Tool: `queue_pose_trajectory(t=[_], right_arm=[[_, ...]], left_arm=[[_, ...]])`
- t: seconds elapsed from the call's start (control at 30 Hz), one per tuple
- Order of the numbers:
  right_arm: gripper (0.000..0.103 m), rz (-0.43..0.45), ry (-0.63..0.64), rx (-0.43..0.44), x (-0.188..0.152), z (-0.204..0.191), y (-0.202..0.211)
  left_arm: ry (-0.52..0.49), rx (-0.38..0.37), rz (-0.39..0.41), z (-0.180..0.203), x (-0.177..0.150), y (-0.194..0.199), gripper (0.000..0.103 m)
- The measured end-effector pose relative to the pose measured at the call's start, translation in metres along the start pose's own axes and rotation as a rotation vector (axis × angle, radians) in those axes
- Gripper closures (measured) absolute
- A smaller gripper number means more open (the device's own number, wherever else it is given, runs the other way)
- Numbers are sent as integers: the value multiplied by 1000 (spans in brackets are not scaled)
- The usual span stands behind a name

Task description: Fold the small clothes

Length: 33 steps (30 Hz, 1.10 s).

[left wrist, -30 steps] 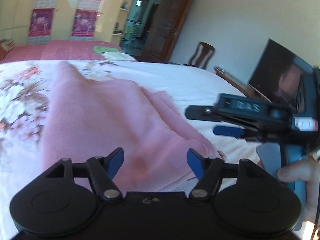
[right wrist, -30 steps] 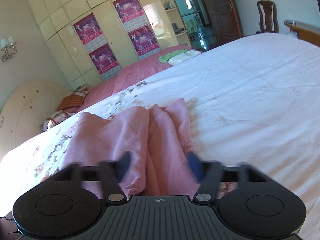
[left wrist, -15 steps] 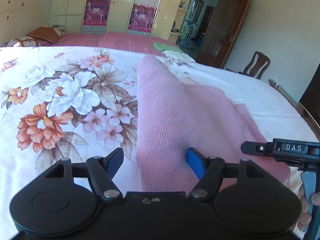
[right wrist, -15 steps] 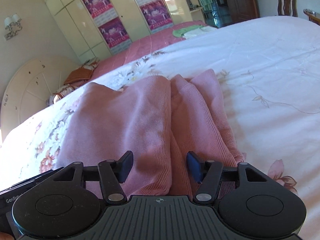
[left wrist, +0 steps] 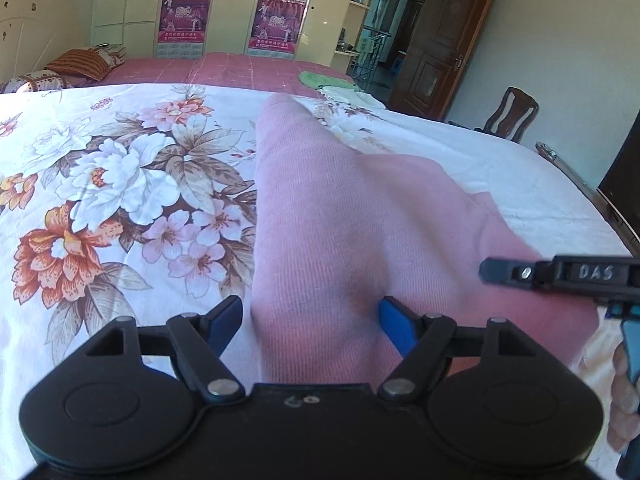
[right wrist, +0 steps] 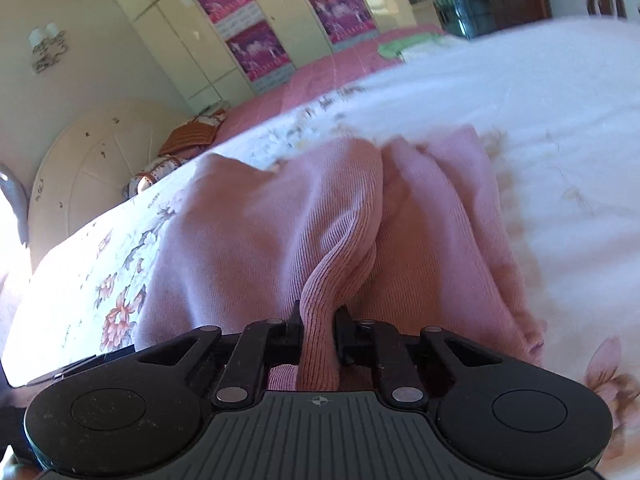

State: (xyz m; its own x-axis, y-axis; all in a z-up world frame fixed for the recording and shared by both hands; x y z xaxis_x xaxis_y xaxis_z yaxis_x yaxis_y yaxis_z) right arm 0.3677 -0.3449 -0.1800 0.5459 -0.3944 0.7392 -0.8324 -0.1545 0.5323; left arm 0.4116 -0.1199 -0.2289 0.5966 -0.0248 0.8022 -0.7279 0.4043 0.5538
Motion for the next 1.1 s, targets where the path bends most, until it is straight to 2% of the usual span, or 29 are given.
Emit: queue_pose_trajectory(t=[0.1,0.2,0.27,0.37,0.43,0.53,0.63,0.73,0.9,1.1], right_arm=[[91,67,78,-21,16,-4,22],[92,80,110,-61,21,6,37],[91,48,99,-88,13,21,37],[91,-32,128,-155,-16,37,23],[91,-17,98,-152,-20,39,26],[81,-18,68,-121,-10,37,34],[77,3,52,-103,5,37,39],[67,3,21,-94,16,39,31],[66,-9,10,-86,39,42,4],[66,-48,-4,-78,58,50,-44]], left_arm=[[-8,-31,24,10,8,6,28],[-28,-60,38,24,10,9,28],[-59,-58,23,32,4,6,28],[-96,-51,-46,36,-15,-10,25],[-59,-60,-51,30,-20,-10,24],[-62,-60,-57,28,-17,-7,24],[-48,-62,-58,26,-10,-3,25],[-41,-52,-35,23,1,2,26],[5,-33,7,12,27,3,26],[48,8,8,1,50,-33,26]])
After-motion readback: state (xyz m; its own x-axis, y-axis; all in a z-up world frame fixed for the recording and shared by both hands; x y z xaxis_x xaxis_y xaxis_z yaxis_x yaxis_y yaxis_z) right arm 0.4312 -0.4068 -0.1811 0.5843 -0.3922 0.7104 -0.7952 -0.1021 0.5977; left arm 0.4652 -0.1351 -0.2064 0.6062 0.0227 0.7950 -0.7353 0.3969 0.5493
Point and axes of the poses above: each gripper's, at about its wrist camera, not at the fingertips, and y roughly against the way its jaws point, z to its right, x to its top, the point moved 3 cm from there along -y, roughly the way its jaws point, and after that the axes turned 10 degrees about z, right-handed, at the moved point
